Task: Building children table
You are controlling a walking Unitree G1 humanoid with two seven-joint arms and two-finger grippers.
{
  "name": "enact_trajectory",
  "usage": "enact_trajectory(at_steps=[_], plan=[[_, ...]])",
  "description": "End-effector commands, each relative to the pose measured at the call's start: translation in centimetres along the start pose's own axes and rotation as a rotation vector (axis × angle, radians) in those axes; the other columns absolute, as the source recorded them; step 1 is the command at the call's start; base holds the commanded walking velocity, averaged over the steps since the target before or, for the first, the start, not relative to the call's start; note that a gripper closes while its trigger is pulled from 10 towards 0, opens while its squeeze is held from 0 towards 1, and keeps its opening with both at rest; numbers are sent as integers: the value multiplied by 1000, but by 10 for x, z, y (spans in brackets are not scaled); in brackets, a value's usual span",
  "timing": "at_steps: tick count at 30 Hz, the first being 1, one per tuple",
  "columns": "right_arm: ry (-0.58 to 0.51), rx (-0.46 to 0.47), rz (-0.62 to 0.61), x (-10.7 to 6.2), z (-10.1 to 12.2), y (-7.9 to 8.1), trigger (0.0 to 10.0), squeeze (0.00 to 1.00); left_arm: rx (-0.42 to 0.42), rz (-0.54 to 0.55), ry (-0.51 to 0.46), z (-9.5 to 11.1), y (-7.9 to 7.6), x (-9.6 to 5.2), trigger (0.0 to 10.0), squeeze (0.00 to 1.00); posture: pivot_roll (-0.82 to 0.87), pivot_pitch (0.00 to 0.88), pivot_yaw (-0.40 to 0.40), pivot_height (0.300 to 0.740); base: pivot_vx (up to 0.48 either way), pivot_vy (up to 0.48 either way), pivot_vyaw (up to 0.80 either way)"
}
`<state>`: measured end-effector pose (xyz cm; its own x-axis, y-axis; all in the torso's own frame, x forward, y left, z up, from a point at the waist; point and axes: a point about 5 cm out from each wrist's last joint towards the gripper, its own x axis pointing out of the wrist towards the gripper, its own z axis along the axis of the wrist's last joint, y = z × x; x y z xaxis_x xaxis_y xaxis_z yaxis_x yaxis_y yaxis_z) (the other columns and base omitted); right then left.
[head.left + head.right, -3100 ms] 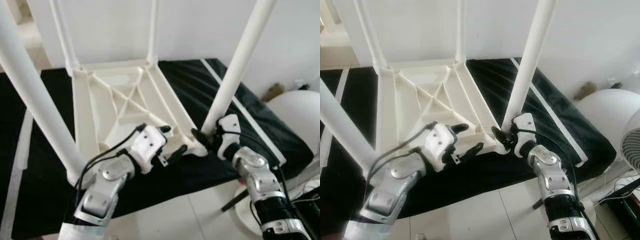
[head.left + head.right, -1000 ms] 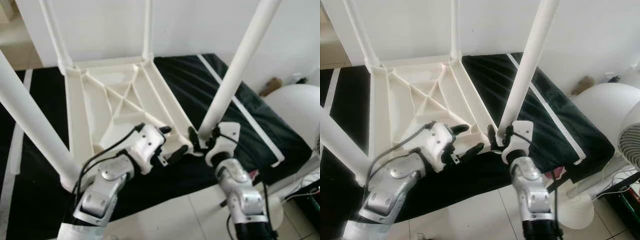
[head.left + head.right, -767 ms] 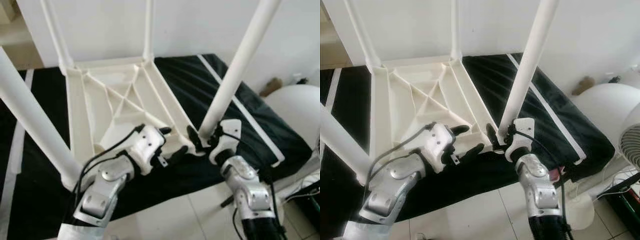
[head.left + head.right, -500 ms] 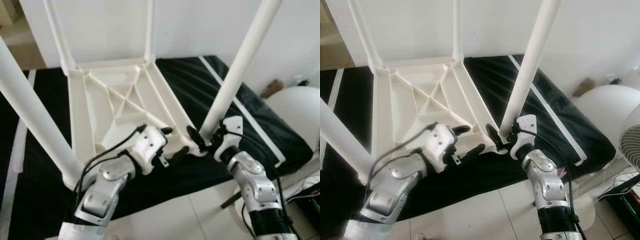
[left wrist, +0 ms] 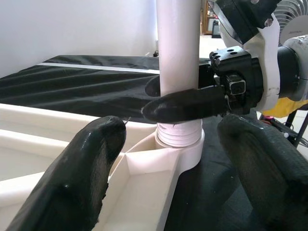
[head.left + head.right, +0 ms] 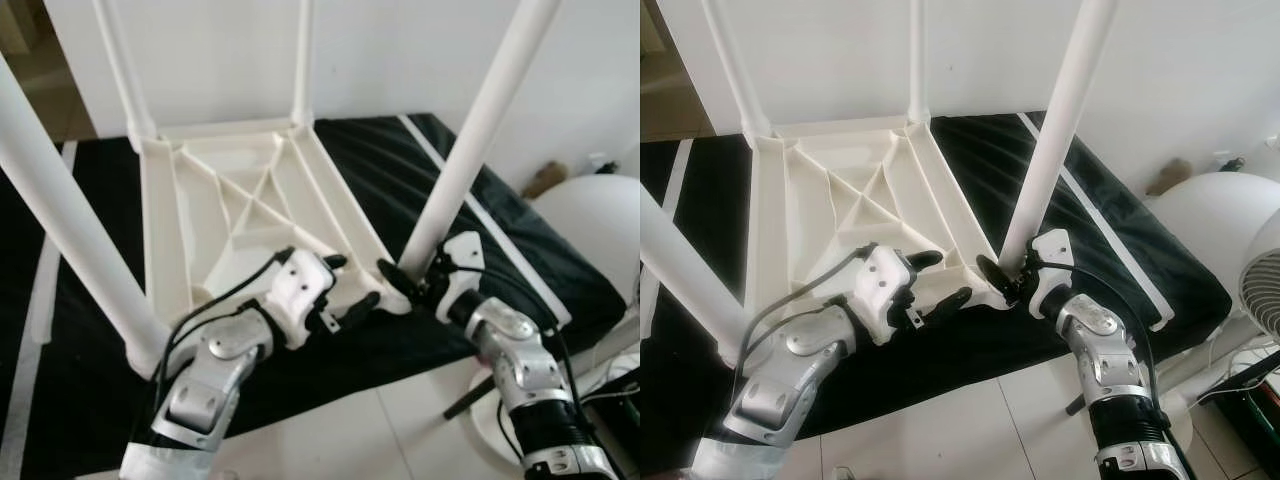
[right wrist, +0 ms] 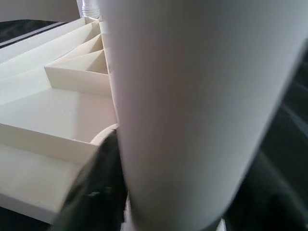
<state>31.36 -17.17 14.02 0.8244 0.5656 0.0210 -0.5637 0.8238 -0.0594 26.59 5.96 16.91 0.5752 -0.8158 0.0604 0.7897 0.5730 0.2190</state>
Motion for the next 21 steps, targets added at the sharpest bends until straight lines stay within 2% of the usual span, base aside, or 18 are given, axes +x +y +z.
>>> enact_trajectory(at_steps=[1, 5, 6, 7, 8, 9, 12, 13, 14, 15, 17, 19, 21], plan=[[27, -18, 1, -1, -4, -3, 0, 0, -12, -4, 5, 0, -2, 3, 10000, 0, -7, 17, -44, 740, 0, 0, 0], [48, -4, -30, -3, -9, -4, 0, 0, -16, -2, 5, 0, -2, 2, 10000, 0, -2, 20, -47, 740, 0, 0, 0], [56, 4, -50, -4, -11, -5, 2314, 0, -22, 0, 8, 0, -2, 1, 10000, 0, -1, 22, -49, 740, 0, 0, 0], [61, 2, -68, -5, -12, -5, 6941, 0, -32, 1, 12, -1, -1, 1, 10000, 0, -1, 22, -49, 740, 0, 0, 0], [61, 2, -68, -5, -12, -5, 6941, 0, -32, 1, 12, -1, -1, 1, 10000, 0, -1, 22, -49, 740, 0, 0, 0], [61, 8, -77, -6, -12, -4, 10000, 0, -37, 2, 13, -1, -1, 0, 10000, 0, 0, 23, -50, 740, 0, 0, 0], [69, -2, -144, -8, -14, -4, 10000, 0, -43, 6, 11, -1, -1, -1, 10000, 0, -1, 26, -53, 740, 0, 0, 0], [78, -17, -193, -8, -14, -4, 10000, 0, -40, 10, 12, -1, -1, -1, 10000, 0, 0, 27, -54, 740, 0, 0, 0], [96, -16, -296, -7, -17, -4, 10000, 0, -39, 14, 12, -1, -1, -2, 10000, 0, -4, 25, -55, 740, 0, 0, 0], [96, -16, -296, -7, -17, -4, 10000, 0, -39, 14, 12, -1, -1, -2, 10000, 0, -4, 25, -55, 740, 0, 0, 0], [103, 37, -382, -7, -19, -5, 10000, 0, -42, 15, 9, -1, -1, -2, 10000, 0, -6, 24, -55, 740, 0, 0, 0], [103, 37, -382, -7, -19, -5, 10000, 0, -42, 15, 9, -1, -1, -2, 10000, 0, -6, 24, -55, 740, 0, 0, 0], [120, 69, -496, -6, -22, -5, 10000, 0, -44, 15, 6, 0, -1, -2, 10000, 0, -6, 25, -57, 740, 0, 0, 0]])
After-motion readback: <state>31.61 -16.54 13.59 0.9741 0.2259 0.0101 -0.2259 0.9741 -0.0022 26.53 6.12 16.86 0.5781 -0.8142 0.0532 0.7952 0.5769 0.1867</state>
